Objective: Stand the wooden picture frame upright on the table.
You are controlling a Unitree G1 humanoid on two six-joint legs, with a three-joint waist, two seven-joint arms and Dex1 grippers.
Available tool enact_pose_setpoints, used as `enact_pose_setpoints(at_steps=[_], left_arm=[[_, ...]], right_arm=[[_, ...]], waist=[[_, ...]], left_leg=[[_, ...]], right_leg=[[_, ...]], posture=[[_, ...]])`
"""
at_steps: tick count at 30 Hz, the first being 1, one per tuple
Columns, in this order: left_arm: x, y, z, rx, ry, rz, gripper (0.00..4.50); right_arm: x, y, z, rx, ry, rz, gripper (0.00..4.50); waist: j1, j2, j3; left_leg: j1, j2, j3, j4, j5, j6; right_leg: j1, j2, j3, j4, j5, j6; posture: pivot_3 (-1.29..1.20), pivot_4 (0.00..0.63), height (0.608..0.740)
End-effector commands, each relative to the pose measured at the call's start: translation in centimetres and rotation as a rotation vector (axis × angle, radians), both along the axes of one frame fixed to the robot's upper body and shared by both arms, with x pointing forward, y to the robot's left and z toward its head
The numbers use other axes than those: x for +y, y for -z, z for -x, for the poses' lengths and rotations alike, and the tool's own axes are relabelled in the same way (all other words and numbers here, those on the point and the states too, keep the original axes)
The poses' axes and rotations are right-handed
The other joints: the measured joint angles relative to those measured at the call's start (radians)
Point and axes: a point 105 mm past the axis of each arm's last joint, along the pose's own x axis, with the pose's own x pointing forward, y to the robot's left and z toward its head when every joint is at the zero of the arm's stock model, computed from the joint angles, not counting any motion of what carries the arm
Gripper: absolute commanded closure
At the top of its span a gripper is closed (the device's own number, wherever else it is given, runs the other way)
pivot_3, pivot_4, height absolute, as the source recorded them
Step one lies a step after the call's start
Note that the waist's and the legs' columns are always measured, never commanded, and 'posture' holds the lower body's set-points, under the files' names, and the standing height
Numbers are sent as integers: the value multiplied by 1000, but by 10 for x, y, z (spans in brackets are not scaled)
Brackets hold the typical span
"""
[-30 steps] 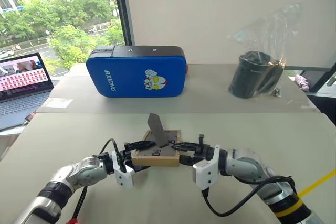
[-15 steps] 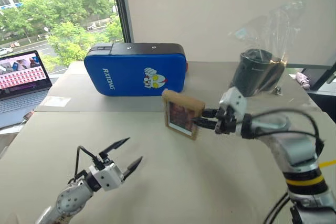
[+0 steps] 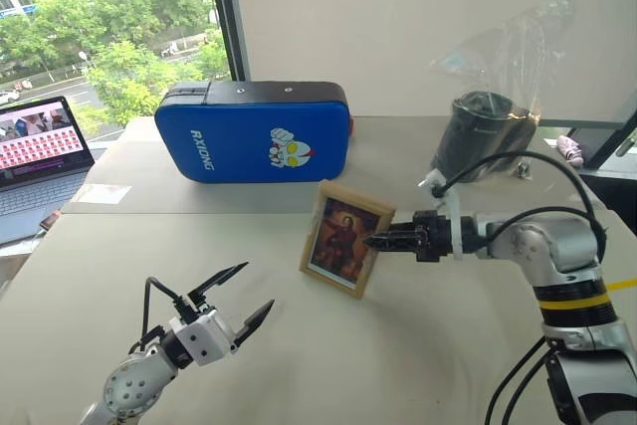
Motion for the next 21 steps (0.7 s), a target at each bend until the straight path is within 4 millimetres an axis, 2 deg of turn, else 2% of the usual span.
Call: enact_pose_setpoints(at_steps=[1, 5, 8, 11, 14, 18, 21], left_arm=[[1, -10, 1, -26, 6, 24, 433], [4, -9, 1, -10, -8, 40, 433], [4, -10, 2, -9, -11, 47, 433], [3, -9, 2, -2, -16, 56, 433], [5, -9, 2, 6, -36, 63, 433], [14, -5, 0, 149, -138, 210, 433], [21, 4, -2, 327, -246, 380, 433]], right_arm=[[-5, -16, 3, -63, -3, -15, 403], [-21, -30, 14, -94, 16, -24, 403], [-24, -42, 18, -125, 37, -49, 403], [-22, -43, 27, -142, 21, -22, 403], [-29, -37, 32, -151, 61, 19, 403], [-52, -15, 29, -220, 286, 147, 403], [-73, 2, 20, -318, 585, 269, 403]], waist=[[-2, 0, 0], [-2, 0, 0], [-1, 0, 0], [-6, 0, 0], [-5, 0, 0], [3, 0, 0], [4, -1, 0]], left_leg=[[-1, 0, 0, 0, 0, 0], [-3, 0, 0, 0, 0, 0], [-5, 0, 0, 0, 0, 0], [-5, 0, 0, 0, 0, 0], [-5, 0, 0, 0, 0, 0], [-7, 0, 0, 2, 0, 1], [-7, 0, 0, 3, -1, 1]], right_leg=[[-1, 0, 0, 0, 0, 0], [-2, 0, 0, -1, 0, 0], [-3, 0, 0, -1, 0, 0], [-4, 0, 0, -1, 0, 0], [-4, 0, 0, -1, 0, 0], [-4, 0, 0, -1, 0, 0], [-5, 0, 0, 0, -1, 1]], posture=[[0, 150, 740], [0, 150, 740], [0, 150, 740], [0, 150, 740], [0, 150, 740], [0, 150, 740], [0, 150, 740]])
